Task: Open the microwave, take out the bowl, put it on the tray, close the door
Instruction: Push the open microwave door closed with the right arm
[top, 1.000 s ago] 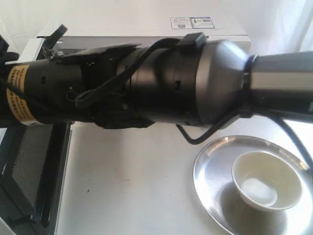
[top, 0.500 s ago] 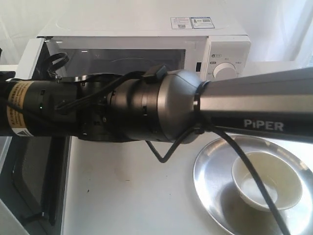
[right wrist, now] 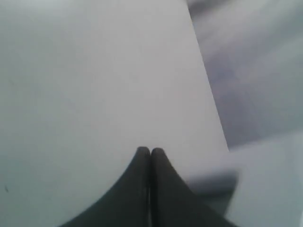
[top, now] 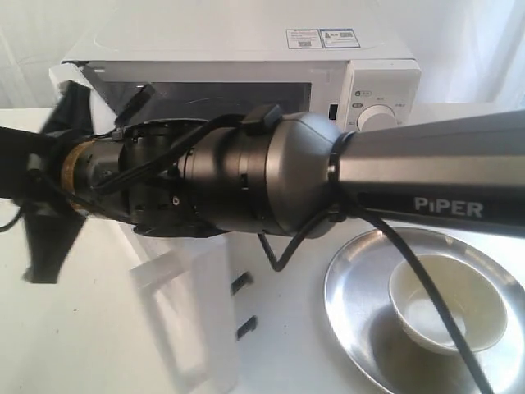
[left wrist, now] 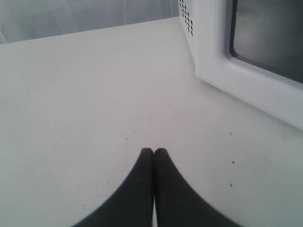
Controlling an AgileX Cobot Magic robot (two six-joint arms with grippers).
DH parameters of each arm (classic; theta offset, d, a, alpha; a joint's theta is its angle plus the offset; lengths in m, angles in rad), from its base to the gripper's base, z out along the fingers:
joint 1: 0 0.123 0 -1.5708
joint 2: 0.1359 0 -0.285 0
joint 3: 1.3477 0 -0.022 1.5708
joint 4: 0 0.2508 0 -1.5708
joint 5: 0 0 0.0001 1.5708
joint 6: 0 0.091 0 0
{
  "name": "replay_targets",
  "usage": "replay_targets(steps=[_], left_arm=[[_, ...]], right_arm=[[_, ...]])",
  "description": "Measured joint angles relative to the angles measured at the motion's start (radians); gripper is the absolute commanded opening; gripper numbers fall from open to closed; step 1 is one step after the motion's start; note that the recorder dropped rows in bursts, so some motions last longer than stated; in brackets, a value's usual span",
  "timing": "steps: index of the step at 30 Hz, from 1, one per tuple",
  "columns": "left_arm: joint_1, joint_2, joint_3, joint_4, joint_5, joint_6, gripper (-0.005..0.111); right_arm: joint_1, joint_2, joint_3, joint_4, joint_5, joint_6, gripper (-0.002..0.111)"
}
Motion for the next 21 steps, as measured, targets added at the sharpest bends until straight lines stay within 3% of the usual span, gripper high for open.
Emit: replay_targets(steps=[4,9,12,21], left_arm=[[0.0,0.0,0.0,0.0,0.0,0.0,0.0],[0.0,0.0,0.0,0.0,0.0,0.0,0.0],[0.0,0.0,0.0,0.0,0.0,0.0,0.0],[0.0,0.0,0.0,0.0,0.0,0.0,0.0]], right_arm=[[0.0,0.0,0.0,-0.029,0.382,0.017,0.0],[-0.05,0.023,0.0,-0.237,0.896,0.309,0.0],[-0.084,0.018,0.004,-0.293,1.081,0.408,0.0],[0.049,-0.056,0.007,-0.179,1.002,0.457,0.0]])
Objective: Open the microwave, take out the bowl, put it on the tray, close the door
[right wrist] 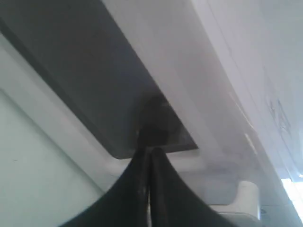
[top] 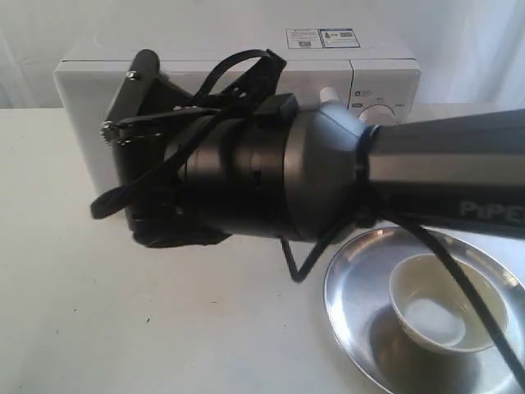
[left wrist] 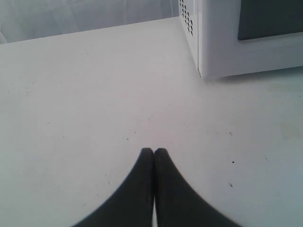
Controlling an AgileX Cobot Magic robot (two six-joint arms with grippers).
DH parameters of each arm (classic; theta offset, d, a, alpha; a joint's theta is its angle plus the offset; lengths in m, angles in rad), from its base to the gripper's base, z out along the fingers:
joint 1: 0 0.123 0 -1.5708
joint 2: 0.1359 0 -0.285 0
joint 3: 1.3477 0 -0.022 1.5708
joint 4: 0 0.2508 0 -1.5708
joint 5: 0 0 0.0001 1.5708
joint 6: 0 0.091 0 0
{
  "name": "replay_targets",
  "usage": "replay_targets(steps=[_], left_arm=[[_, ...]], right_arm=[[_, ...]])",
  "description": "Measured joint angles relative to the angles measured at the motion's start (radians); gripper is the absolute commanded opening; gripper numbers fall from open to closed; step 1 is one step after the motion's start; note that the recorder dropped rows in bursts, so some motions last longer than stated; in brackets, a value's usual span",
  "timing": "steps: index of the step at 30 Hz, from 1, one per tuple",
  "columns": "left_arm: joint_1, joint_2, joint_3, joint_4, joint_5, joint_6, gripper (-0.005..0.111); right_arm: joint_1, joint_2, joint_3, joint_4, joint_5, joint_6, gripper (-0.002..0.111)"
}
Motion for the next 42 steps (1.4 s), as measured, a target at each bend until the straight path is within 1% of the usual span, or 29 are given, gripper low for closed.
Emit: replay_targets(steps=[3,6,10,13,16,19,25,29,33,35,37,38,39,40,41,42], left_arm=[[0.0,0.0,0.0,0.0,0.0,0.0,0.0],[0.0,0.0,0.0,0.0,0.0,0.0,0.0],[0.0,0.0,0.0,0.0,0.0,0.0,0.0],[0.0,0.0,0.0,0.0,0.0,0.0,0.0],[0.0,0.0,0.0,0.0,0.0,0.0,0.0],[0.0,0.0,0.0,0.0,0.0,0.0,0.0],[0.0,0.0,0.0,0.0,0.0,0.0,0.0],[0.0,0.0,0.0,0.0,0.0,0.0,0.0],[0.0,0.0,0.0,0.0,0.0,0.0,0.0],[0.0,0.0,0.0,0.0,0.0,0.0,0.0],[0.0,0.0,0.0,0.0,0.0,0.0,0.0],[0.0,0.0,0.0,0.0,0.0,0.0,0.0],[0.0,0.0,0.0,0.0,0.0,0.0,0.0],[0.0,0.0,0.0,0.0,0.0,0.0,0.0],[0.0,0.0,0.0,0.0,0.0,0.0,0.0],[0.0,0.0,0.0,0.0,0.0,0.0,0.0]], right_arm=[[0.066,-0.049,0.016,0.015,-0.051,0.046,0.0],[0.141,-0.128,0.053,-0.02,-0.094,0.125,0.0],[0.238,-0.306,0.145,-0.068,-0.163,0.235,0.0],[0.282,-0.465,0.248,-0.127,-0.263,0.329,0.0],[0.294,-0.629,0.362,-0.158,-0.371,0.403,0.0],[0.296,-0.786,0.486,-0.165,-0.431,0.473,0.0],[0.296,-0.991,0.665,-0.141,-0.44,0.652,0.0],[0.296,-1.053,0.711,-0.103,-0.44,0.714,0.0],[0.296,-1.082,0.72,-0.097,-0.44,0.719,0.0],[0.296,-1.091,0.72,-0.111,-0.387,0.668,0.0],[0.298,-1.094,0.735,-0.116,-0.271,0.66,0.0],[0.27,-1.115,0.765,-0.121,-0.246,0.683,0.0],[0.225,-1.137,0.793,-0.127,-0.262,0.693,0.0],[0.141,-1.176,0.841,-0.137,-0.334,0.702,0.0],[0.022,-1.234,0.906,-0.153,-0.446,0.706,0.0],[-0.065,-1.282,0.952,-0.165,-0.538,0.706,0.0]])
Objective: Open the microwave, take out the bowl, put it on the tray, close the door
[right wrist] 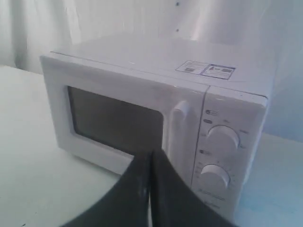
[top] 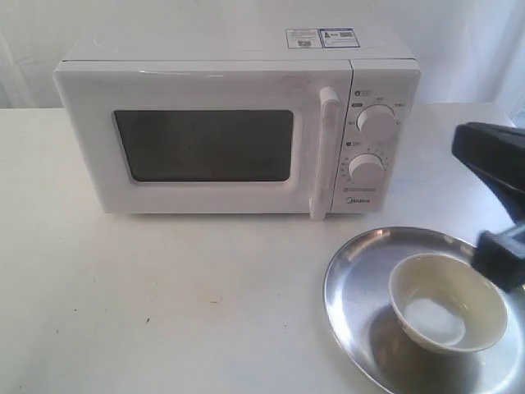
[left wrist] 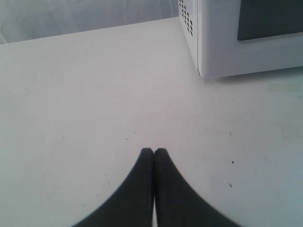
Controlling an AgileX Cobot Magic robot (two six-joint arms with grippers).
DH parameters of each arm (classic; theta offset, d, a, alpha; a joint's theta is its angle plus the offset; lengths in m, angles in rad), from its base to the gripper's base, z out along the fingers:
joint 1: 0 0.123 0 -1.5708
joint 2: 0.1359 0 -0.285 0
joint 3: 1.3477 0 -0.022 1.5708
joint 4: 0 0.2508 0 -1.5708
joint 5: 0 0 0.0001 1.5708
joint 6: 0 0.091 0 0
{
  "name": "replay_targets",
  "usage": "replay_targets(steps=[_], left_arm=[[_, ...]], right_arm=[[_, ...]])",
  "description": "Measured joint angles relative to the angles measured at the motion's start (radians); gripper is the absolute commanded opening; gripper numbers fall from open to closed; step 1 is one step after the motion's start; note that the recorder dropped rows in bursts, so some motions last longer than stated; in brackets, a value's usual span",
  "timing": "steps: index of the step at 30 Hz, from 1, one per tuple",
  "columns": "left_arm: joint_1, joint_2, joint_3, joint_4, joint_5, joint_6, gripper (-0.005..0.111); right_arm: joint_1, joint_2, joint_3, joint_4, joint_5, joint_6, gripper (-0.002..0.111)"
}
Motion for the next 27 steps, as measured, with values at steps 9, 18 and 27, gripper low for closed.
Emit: replay_targets(steps=[9,18,27], left_arm=[[0.0,0.0,0.0,0.0,0.0,0.0,0.0],[0.0,0.0,0.0,0.0,0.0,0.0,0.0],[0.0,0.0,0.0,0.0,0.0,0.0,0.0]], right_arm=[[-0.754,-0.511,0.419,-0.003,-0.43,0.129,0.0],[-0.996,-0.546,0.476,-0.009,-0.586,0.131,0.0],[-1.008,-0.546,0.476,-0.032,-0.602,0.109,0.0]])
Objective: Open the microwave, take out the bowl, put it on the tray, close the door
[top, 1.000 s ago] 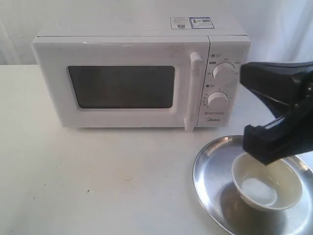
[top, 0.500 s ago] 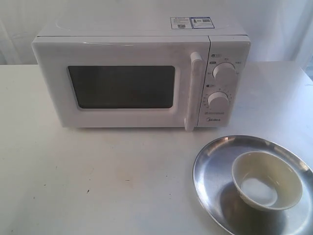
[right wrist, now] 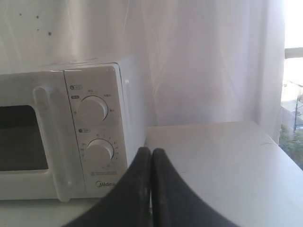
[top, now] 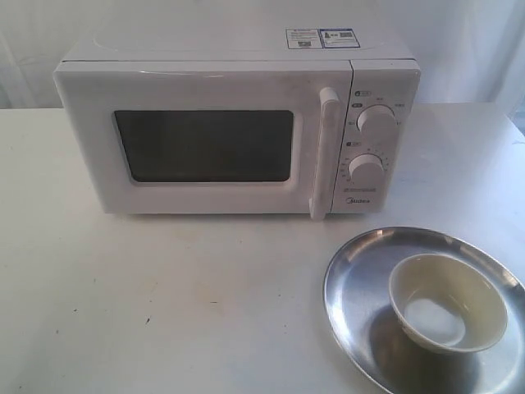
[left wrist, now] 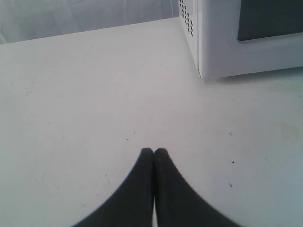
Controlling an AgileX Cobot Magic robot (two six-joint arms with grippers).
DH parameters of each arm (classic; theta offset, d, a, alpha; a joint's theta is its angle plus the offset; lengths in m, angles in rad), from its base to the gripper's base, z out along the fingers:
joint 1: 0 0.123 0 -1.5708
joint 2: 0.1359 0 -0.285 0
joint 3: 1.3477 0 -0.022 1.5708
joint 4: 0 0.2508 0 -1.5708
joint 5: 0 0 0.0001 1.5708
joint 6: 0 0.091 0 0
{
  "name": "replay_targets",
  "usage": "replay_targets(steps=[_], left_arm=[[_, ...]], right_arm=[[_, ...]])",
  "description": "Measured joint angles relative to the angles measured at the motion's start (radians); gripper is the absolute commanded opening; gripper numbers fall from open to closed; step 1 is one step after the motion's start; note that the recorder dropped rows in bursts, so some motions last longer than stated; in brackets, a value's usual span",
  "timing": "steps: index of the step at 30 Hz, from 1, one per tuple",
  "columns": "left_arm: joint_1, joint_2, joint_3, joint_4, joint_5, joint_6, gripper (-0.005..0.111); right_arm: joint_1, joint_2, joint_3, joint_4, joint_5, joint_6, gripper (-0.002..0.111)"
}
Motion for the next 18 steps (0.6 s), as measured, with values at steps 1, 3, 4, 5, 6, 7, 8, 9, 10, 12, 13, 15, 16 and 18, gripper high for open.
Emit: replay_targets(steps=[1,3,4,5,6,7,8,9,10,12,13,15,16,18], left_arm=[[0.0,0.0,0.0,0.0,0.0,0.0,0.0],[0.0,0.0,0.0,0.0,0.0,0.0,0.0],[0.0,0.0,0.0,0.0,0.0,0.0,0.0],[0.0,0.0,0.0,0.0,0.0,0.0,0.0],[0.0,0.0,0.0,0.0,0.0,0.0,0.0],[0.0,0.0,0.0,0.0,0.0,0.0,0.0],[0.0,0.0,0.0,0.0,0.0,0.0,0.0],[0.0,0.0,0.0,0.0,0.0,0.0,0.0],[0.0,0.0,0.0,0.0,0.0,0.0,0.0],[0.0,0.0,0.0,0.0,0.0,0.0,0.0],[0.0,0.0,0.0,0.0,0.0,0.0,0.0],[0.0,0.0,0.0,0.0,0.0,0.0,0.0],[0.0,0.0,0.0,0.0,0.0,0.0,0.0],[0.0,0.0,0.0,0.0,0.0,0.0,0.0]], right_arm=[[0.0,0.0,0.0,-0.006,0.0,-0.004,0.0],[0.0,0.0,0.0,-0.013,0.0,-0.014,0.0],[0.0,0.0,0.0,-0.011,0.0,-0.03,0.0],[0.0,0.0,0.0,0.015,0.004,-0.065,0.0],[0.0,0.0,0.0,0.074,0.009,-0.111,0.0],[0.0,0.0,0.0,0.163,0.021,-0.215,0.0],[0.0,0.0,0.0,0.275,0.03,-0.304,0.0],[0.0,0.0,0.0,0.377,0.039,-0.434,0.0],[0.0,0.0,0.0,0.54,0.049,-0.576,0.0],[0.0,0.0,0.0,0.765,0.076,-0.848,0.0],[0.0,0.0,0.0,0.93,0.097,-1.025,0.0],[0.0,0.0,0.0,1.144,0.116,-1.229,0.0],[0.0,0.0,0.0,1.234,0.123,-1.343,0.0],[0.0,0.0,0.0,1.333,0.125,-1.436,0.0]])
